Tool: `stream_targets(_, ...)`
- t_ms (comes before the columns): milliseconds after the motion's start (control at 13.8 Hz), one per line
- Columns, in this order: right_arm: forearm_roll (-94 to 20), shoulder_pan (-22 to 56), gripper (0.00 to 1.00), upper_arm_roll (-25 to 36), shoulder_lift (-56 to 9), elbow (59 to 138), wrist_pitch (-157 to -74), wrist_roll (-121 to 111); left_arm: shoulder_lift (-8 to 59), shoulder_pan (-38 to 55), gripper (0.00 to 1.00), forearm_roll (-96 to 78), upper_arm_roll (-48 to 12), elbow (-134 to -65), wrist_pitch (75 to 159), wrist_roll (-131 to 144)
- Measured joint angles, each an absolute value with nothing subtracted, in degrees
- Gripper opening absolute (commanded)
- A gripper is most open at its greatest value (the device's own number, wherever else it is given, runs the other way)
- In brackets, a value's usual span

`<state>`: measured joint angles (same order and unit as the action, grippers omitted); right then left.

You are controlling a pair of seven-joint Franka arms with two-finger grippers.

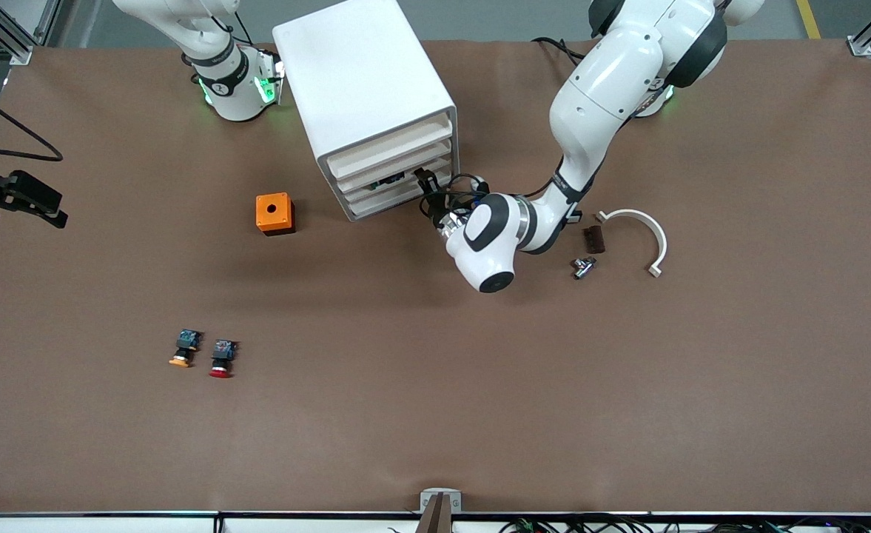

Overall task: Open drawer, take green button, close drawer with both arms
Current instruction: 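Grasp the drawer handle with the left gripper, then pull the drawer open with the left gripper while the right gripper approaches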

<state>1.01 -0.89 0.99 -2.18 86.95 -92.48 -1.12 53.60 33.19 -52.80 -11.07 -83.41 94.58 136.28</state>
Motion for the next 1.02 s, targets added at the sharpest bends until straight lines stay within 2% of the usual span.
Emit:
stream_targets(145, 1.0, -0.9, 1.00, 1.0, -2.2, 87.0, -92.5, -1.1, 53.7, 33.3, 0.27, -53.0, -11.1, -83.4, 94.3, 136.3)
stream_targets(218, 1.0, -0.9, 1.00, 1.0, -2.2, 87.0, -92.6, -1.1, 53.7, 33.5, 0.19, -53.0, -11.1, -83.4, 94.3, 136.3)
stream_targets(291, 1.0, -0.9, 1.00, 1.0, -2.2, 87.0, -92.7, -1.1, 53.7, 33.7, 0.03, -53.0, -11.1, -83.4, 94.3, 136.3)
stream_targets(364, 1.0, -0.9, 1.00, 1.0, -2.2, 87.0, -92.8, -0.8, 53.7, 33.8, 0.00, -53.0, -11.1, -83.3, 94.2, 136.3)
stream_targets(800, 1.0, 2.2, 1.00, 0.1, -2.4, 87.6, -93.1, 7.4, 53.7, 32.3, 0.00, -52.4, -10.0, -81.0, 93.5, 135.9)
stream_targets(1018, 1.0, 3.3, 1.00, -2.9, -3.6, 87.9, -93.4, 15.9, 53.7, 28.3, 0.01, -51.7, -8.9, -78.0, 93.7, 134.3)
